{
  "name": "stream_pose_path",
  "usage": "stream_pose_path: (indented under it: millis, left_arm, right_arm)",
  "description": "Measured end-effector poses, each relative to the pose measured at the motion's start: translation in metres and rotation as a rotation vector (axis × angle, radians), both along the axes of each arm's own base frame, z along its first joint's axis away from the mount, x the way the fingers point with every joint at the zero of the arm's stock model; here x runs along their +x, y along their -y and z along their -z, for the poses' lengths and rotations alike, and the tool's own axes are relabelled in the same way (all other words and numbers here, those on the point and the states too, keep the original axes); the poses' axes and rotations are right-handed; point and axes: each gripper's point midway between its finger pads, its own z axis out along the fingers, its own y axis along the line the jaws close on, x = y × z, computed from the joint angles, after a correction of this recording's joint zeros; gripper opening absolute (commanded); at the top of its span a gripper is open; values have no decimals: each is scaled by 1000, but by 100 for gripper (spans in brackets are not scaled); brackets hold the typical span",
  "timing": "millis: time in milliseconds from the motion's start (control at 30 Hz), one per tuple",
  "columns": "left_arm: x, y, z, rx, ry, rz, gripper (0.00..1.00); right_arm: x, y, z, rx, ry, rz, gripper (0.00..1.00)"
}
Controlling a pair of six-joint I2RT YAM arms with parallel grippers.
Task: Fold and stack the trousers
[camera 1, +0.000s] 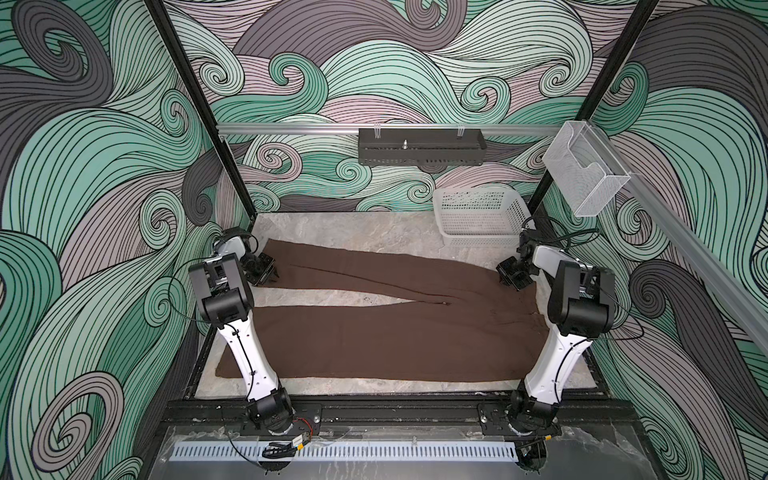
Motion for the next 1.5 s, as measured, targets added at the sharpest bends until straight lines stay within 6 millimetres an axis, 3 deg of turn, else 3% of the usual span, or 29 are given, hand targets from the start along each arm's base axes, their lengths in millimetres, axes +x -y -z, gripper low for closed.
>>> stream_pose_path:
  millis: [400, 567, 700, 1067, 1433, 1500]
  left_arm:
    - [-41, -33, -1, 100, -205, 73, 23]
    - [-46, -32, -2, 89, -223, 110, 36]
    - [-43, -27, -3, 70, -210, 123, 37]
    - [-4, -30, -2, 57, -181, 145, 35]
    - [54, -33, -6, 46, -75, 160, 38]
    - [54, -31, -7, 33, -69, 162, 46]
  right_arm:
    - [6, -1, 0, 40, 0, 33, 0]
    - [7, -1, -1, 48, 0, 34, 0]
    - [11, -2, -1, 52, -5, 29, 0]
    - [47, 5, -3, 72, 21, 95, 0]
    - [56, 17, -3, 73, 10, 169, 0]
    - [56, 17, -4, 71, 12, 165, 15]
